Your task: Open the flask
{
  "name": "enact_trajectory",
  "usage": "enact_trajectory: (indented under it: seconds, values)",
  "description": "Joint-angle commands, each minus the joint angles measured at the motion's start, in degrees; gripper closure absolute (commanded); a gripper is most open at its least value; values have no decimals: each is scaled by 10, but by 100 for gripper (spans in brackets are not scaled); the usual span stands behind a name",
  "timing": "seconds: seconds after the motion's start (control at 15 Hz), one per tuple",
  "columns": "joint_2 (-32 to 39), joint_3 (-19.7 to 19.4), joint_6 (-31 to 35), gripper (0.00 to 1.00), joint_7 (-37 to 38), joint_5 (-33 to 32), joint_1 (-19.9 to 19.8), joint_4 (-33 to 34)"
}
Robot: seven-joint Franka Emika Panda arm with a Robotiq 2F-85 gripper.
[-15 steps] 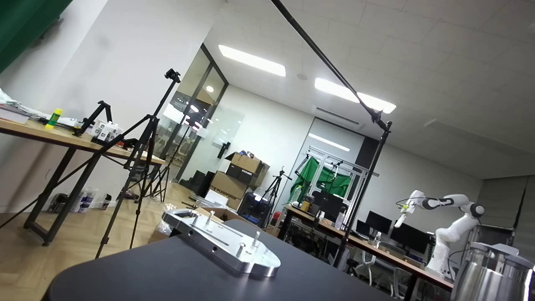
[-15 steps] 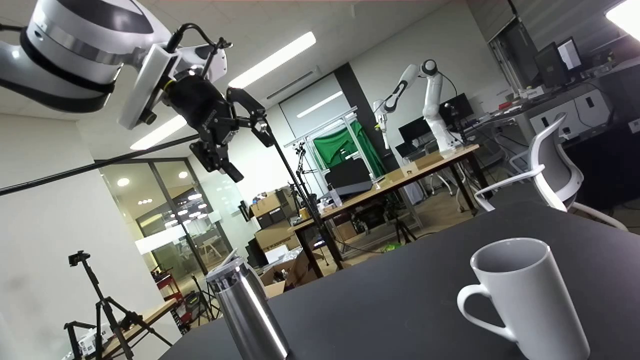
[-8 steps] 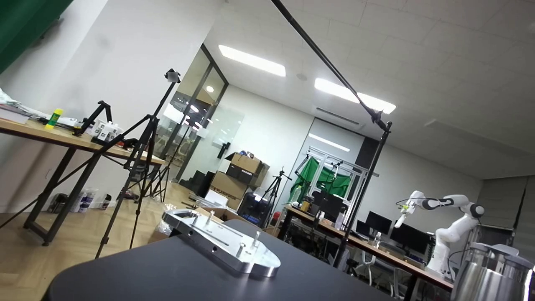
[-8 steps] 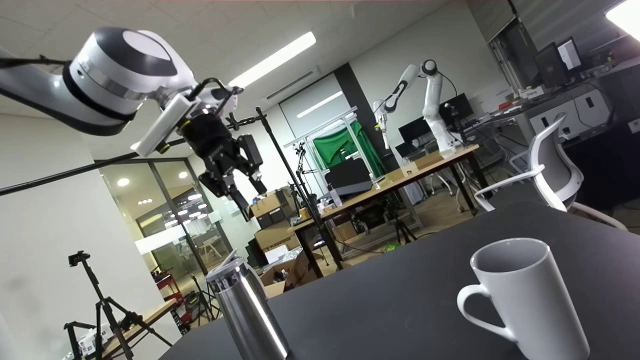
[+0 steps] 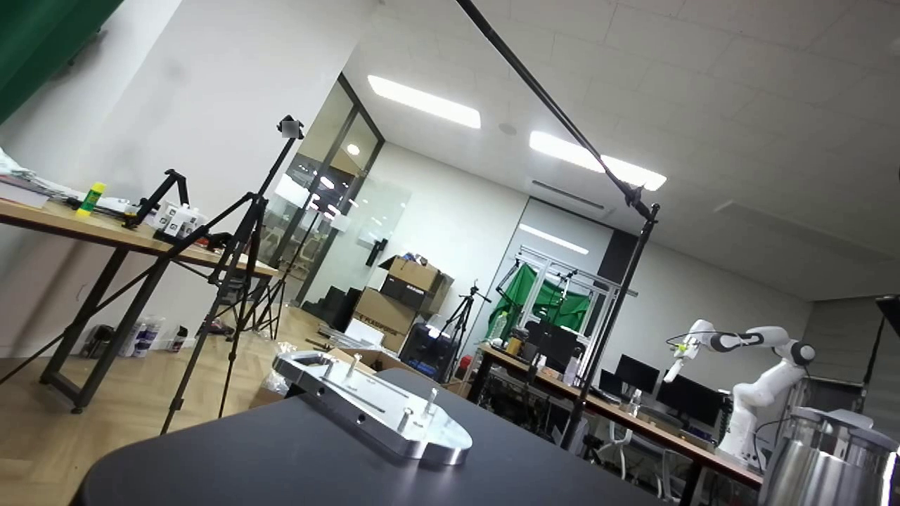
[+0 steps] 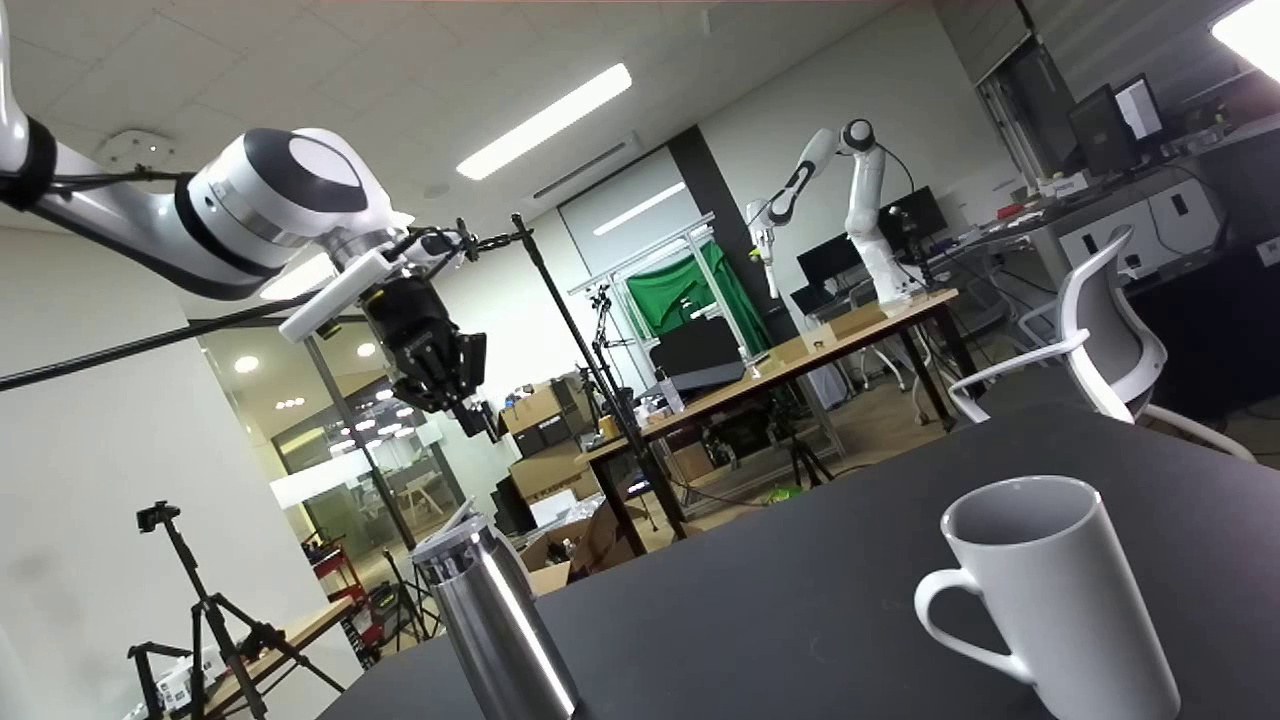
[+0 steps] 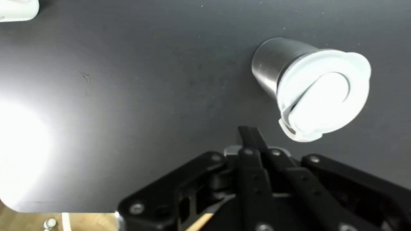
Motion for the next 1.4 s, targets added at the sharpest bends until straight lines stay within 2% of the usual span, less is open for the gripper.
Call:
enact_trajectory:
  seconds: [0.0, 0.07, 0.2, 0.67, 1.33]
  values:
    - [23, 3, -95, 100, -33, 31, 9, 57]
    - [8, 1, -48, 99, -13, 15, 11, 22]
    - [12, 2, -74, 99, -23, 22, 13, 34]
    - [17, 2, -79, 100, -29, 23, 13, 38]
    - [51, 13, -23, 100, -34, 13, 30, 25]
